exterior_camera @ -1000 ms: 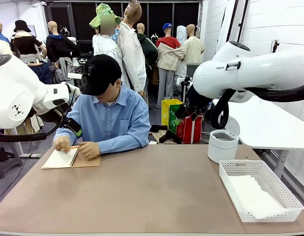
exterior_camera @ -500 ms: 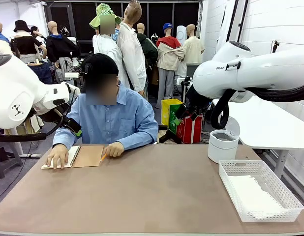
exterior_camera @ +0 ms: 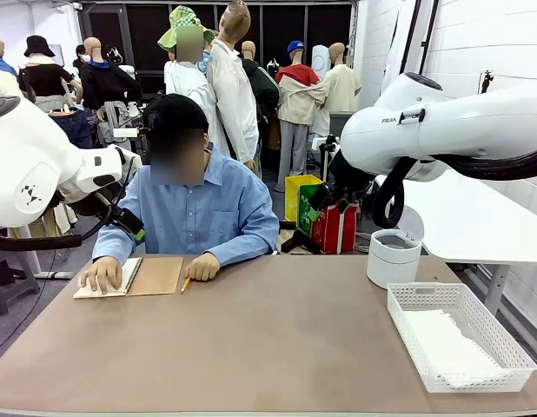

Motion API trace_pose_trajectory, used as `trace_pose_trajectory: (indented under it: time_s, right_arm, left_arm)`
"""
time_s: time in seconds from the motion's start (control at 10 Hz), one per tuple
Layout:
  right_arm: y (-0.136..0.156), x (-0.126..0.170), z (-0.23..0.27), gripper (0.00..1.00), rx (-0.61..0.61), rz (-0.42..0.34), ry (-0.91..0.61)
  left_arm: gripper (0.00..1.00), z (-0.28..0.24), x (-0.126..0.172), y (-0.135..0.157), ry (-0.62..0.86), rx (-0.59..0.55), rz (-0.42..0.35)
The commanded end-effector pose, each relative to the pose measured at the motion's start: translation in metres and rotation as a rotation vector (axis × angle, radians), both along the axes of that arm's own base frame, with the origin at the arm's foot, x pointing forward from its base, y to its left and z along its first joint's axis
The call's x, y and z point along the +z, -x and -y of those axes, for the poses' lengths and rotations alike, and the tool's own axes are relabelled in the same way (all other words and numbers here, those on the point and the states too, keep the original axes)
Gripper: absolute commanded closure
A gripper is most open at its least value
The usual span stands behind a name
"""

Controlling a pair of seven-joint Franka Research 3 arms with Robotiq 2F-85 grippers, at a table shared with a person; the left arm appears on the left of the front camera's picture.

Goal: Sort the paper based on its condition.
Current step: If a person hands you a paper, place it in the Organizing basket , and if it's crumpled, put it in the Trash can.

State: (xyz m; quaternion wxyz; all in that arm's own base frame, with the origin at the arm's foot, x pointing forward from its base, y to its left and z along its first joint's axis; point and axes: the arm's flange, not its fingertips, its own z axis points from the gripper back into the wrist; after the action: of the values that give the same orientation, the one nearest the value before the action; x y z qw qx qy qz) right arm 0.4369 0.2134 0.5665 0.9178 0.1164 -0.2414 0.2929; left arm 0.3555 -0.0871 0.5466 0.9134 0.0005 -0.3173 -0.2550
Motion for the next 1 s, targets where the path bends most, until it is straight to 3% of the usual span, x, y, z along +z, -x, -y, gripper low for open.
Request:
trace_pose_trajectory:
  time_s: [0.0, 0.9]
  right_arm:
    - [-0.0017, 0.0009, 0.0007, 0.00, -0.004, -0.003, -0.001]
    - [-0.0017, 0.0009, 0.0007, 0.00, -0.004, -0.003, -0.001]
  left_arm:
    - [0.00, -0.0012, 0.0005, -0.0003, 0.002, 0.002, 0.000]
    - [0.00, -0.0012, 0.0005, -0.0003, 0.002, 0.002, 0.000]
